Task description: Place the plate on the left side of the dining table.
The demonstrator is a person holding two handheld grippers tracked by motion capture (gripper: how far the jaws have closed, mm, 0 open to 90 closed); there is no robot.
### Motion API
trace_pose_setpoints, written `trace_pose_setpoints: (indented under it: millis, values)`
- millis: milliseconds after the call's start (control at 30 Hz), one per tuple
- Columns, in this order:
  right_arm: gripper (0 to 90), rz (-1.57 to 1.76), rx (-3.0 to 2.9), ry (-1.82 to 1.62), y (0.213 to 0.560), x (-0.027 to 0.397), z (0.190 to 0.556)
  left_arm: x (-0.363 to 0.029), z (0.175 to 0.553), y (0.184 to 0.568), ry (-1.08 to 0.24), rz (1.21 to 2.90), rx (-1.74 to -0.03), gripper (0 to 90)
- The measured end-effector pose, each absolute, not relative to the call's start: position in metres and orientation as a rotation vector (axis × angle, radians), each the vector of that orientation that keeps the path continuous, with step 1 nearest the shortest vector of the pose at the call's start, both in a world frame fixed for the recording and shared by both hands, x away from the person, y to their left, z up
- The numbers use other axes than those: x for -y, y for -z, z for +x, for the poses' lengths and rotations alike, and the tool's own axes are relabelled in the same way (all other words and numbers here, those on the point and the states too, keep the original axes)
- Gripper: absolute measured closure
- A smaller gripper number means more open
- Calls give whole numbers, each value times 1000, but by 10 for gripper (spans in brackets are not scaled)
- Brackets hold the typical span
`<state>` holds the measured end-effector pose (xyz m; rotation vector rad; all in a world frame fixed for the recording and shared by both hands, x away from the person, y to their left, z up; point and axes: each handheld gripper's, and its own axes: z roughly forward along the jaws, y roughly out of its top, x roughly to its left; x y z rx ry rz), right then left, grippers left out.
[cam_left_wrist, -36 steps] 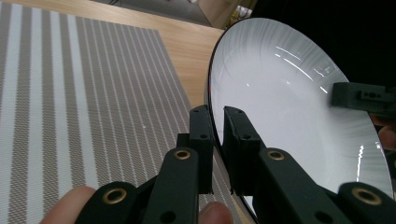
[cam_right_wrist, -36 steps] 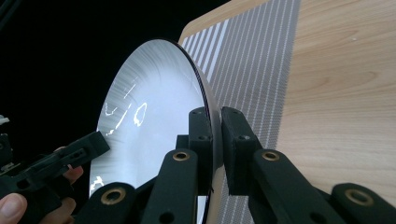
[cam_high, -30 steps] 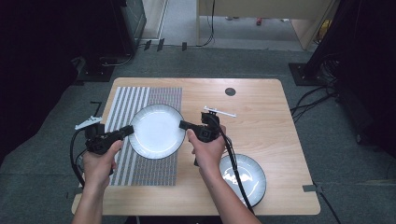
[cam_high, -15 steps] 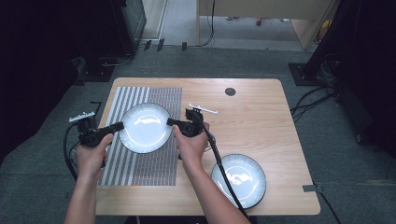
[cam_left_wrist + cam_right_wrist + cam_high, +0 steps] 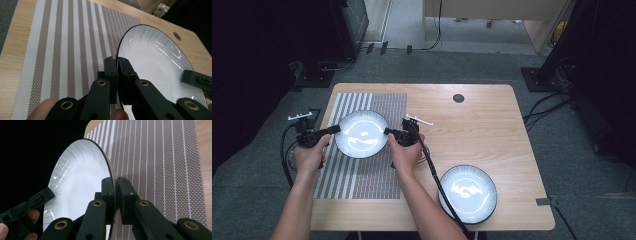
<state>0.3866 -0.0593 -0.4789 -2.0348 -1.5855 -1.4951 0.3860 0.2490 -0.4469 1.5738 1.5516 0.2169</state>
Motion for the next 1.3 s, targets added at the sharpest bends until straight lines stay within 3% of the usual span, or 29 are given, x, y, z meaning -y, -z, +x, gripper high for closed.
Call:
trace_pose_setpoints:
  millis: [467,1300]
  values:
    - [842,-2105,1555,1429,507,43,405,-254,409,475,-218,1572,-1645,871]
    - [838,-2164,1549,1368,519,52,413,-241,423,493,-160,1598,-1676,837]
